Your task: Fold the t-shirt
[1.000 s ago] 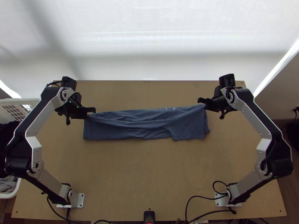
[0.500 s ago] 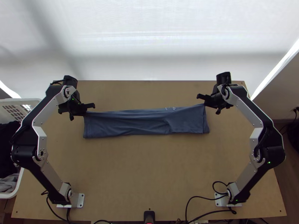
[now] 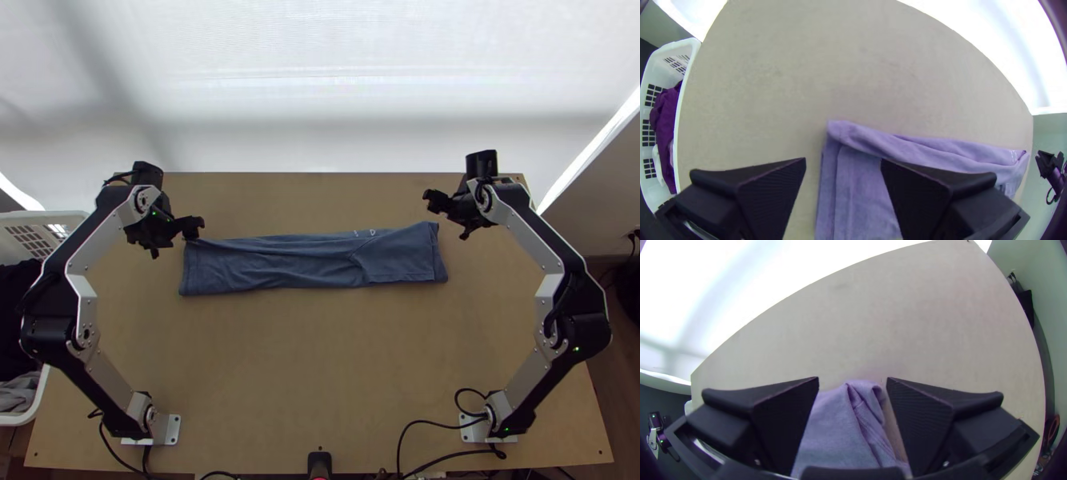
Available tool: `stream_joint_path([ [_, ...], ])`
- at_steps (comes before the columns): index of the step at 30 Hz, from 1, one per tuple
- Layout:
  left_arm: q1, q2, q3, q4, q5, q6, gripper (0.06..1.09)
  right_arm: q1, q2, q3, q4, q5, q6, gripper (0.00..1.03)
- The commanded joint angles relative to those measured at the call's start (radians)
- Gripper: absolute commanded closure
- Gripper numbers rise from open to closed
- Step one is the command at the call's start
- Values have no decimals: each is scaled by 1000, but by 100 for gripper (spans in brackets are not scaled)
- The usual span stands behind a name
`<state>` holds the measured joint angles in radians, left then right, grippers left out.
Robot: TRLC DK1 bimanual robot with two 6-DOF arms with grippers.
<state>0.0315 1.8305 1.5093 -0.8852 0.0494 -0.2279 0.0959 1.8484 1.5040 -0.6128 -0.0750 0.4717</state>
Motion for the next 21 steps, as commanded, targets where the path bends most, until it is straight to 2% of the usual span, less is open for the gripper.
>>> stream_joint_path([
  [1, 34, -97, -41, 31, 61, -4, 10, -5, -130, -64, 50, 9, 24, 5],
  [7, 100, -192, -150, 55, 202, 75, 11, -7, -365, -174, 68, 9, 22, 3],
  [10, 130, -203, -219, 57, 280, 133, 11, -4, -456, -205, 41, -22, 22, 3],
  [12, 145, -206, -256, 57, 308, 167, 11, -22, -489, -195, -5, -105, 59, 3],
  [14, 160, -197, -282, 55, 323, 194, 11, -61, -506, -179, -45, -238, 116, 3],
  [16, 163, -200, -317, 71, 323, 225, 11, -85, -515, -160, -73, -324, 156, 3],
  [21, 169, -200, -380, 135, 323, 236, 11, -94, -518, -131, -88, -436, 220, 3],
])
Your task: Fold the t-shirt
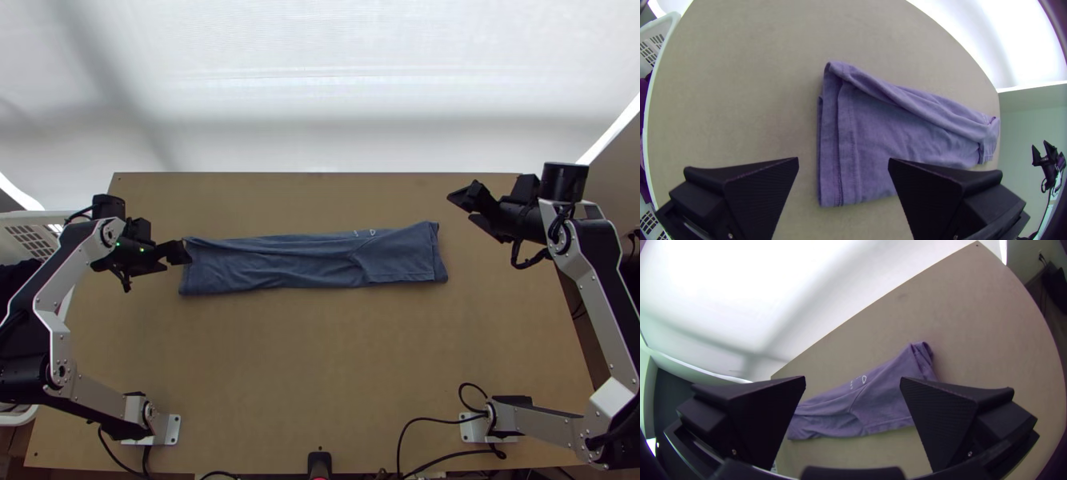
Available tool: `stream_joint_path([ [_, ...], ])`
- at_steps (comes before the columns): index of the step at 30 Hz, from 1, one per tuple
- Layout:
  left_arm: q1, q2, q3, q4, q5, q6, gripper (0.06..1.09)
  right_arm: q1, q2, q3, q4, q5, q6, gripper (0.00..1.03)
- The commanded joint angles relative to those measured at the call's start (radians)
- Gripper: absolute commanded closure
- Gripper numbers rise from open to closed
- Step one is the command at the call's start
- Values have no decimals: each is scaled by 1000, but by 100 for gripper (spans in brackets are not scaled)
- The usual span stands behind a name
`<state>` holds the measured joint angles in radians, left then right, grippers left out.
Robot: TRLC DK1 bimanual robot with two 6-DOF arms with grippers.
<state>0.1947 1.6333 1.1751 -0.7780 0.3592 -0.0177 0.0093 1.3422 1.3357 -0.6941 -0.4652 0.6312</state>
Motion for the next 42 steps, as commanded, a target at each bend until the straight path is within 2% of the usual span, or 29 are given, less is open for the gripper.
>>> stream_joint_path([
  [1, 5, 2, -54, 39, 14, 24, 11, -11, -12, 42, -7, -66, 73, 3],
  [4, -11, 13, -84, 79, 14, 16, 10, -8, -12, 59, -7, -98, 102, 3],
  [18, -44, 128, -100, 180, -26, -4, 10, 18, -23, 88, -7, -101, 124, 3],
  [31, -278, 149, -81, 212, -26, -140, 11, 43, -37, 86, -7, -99, 144, 3],
  [32, -282, 149, -80, 214, -26, -149, 15, 43, -38, 86, -7, -99, 145, 3],
  [34, -284, 145, -78, 217, -26, -154, 37, 44, -44, 83, -7, -99, 145, 3],
  [38, -241, 105, -86, 232, -26, -159, 105, 41, -61, 69, -7, -99, 142, 3],
  [42, -146, 60, -100, 218, -25, -116, 104, 37, -72, 53, -5, -98, 136, 3],
])
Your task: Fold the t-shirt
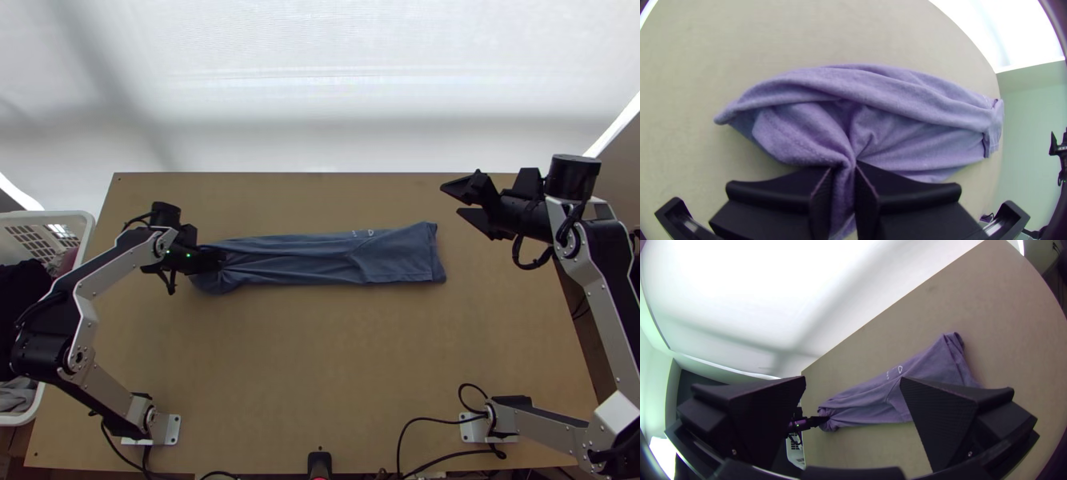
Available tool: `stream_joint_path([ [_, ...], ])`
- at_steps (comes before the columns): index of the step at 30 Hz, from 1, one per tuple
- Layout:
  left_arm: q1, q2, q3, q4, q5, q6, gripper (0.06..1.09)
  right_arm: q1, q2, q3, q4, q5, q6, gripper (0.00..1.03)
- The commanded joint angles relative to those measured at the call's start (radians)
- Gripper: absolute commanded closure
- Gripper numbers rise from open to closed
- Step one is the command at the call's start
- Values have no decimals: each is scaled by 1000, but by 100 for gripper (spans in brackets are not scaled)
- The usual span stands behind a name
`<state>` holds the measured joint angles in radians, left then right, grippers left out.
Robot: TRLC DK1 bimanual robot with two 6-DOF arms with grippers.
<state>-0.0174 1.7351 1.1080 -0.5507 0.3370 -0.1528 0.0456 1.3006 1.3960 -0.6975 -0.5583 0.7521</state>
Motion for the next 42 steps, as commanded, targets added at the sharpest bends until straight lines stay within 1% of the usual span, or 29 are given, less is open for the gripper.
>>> stream_joint_path([
  [1, 103, -49, -36, -14, -3, 38, 105, 0, -32, -12, -2, -5, 15, 3],
  [8, 355, -74, -8, -110, 4, 205, 104, 2, -35, -37, 10, -5, 6, 3],
  [10, 415, -80, 29, -175, 10, 245, 105, 4, -34, -43, 15, -3, 6, 3],
  [13, 438, -135, 73, -268, 19, 266, 105, 7, -32, -54, 18, -3, 6, 3],
  [15, 413, -189, 95, -327, 27, 262, 105, 10, -31, -61, 21, -2, 4, 3],
  [18, 323, -263, 139, -387, 30, 219, 104, 22, -29, -72, 27, 3, 4, 3],
  [21, 200, -301, 205, -423, 30, 139, 105, 33, -26, -80, 33, 9, 4, 3],
  [25, 27, -295, 319, -449, 28, 29, 105, 37, -21, -88, 43, 14, 6, 3],
  [28, -96, -246, 405, -451, 22, -39, 105, 37, -21, -98, 46, 15, 6, 3],
  [34, -274, -109, 544, -451, -10, -103, 105, 36, -27, -111, 47, 23, 3, 3],
  [37, -343, -42, 589, -451, -50, -114, 105, 33, -34, -117, 47, 34, -3, 3],
  [42, -411, 53, 627, -448, -66, -122, 104, 7, -49, -120, 47, 37, -8, 3],
])
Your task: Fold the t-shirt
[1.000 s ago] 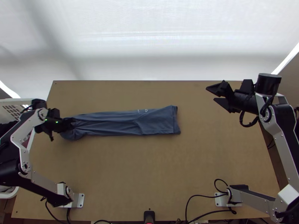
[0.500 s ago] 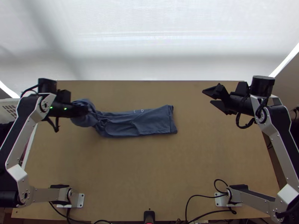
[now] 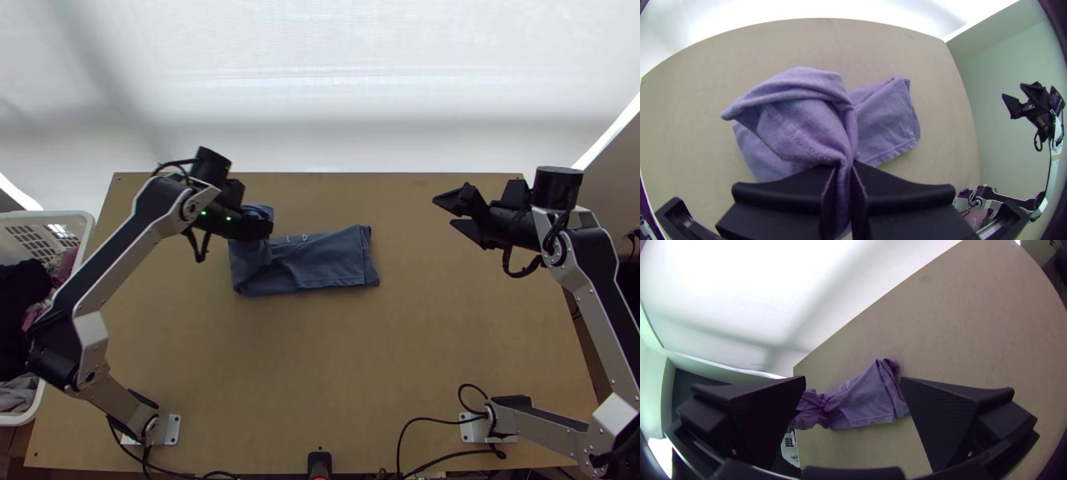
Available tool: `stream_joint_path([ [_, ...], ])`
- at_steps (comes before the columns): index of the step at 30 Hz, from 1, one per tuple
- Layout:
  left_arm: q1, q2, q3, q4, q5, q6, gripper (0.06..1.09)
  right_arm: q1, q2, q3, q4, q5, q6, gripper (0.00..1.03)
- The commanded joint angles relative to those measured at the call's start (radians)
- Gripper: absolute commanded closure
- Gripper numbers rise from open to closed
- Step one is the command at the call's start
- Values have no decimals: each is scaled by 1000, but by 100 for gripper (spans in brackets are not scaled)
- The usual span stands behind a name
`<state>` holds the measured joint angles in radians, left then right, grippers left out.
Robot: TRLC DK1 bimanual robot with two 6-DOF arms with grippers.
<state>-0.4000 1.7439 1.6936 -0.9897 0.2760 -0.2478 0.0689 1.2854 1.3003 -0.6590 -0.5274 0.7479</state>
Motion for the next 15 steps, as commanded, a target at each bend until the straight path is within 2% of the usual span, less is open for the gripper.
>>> stream_joint_path([
  [1, -39, 60, 49, -9, -9, -28, 104, -23, -37, -26, 7, 6, -5, 3],
  [15, -175, 255, 222, -23, -11, -44, 104, -52, -46, -52, 6, 12, -19, 3],
])
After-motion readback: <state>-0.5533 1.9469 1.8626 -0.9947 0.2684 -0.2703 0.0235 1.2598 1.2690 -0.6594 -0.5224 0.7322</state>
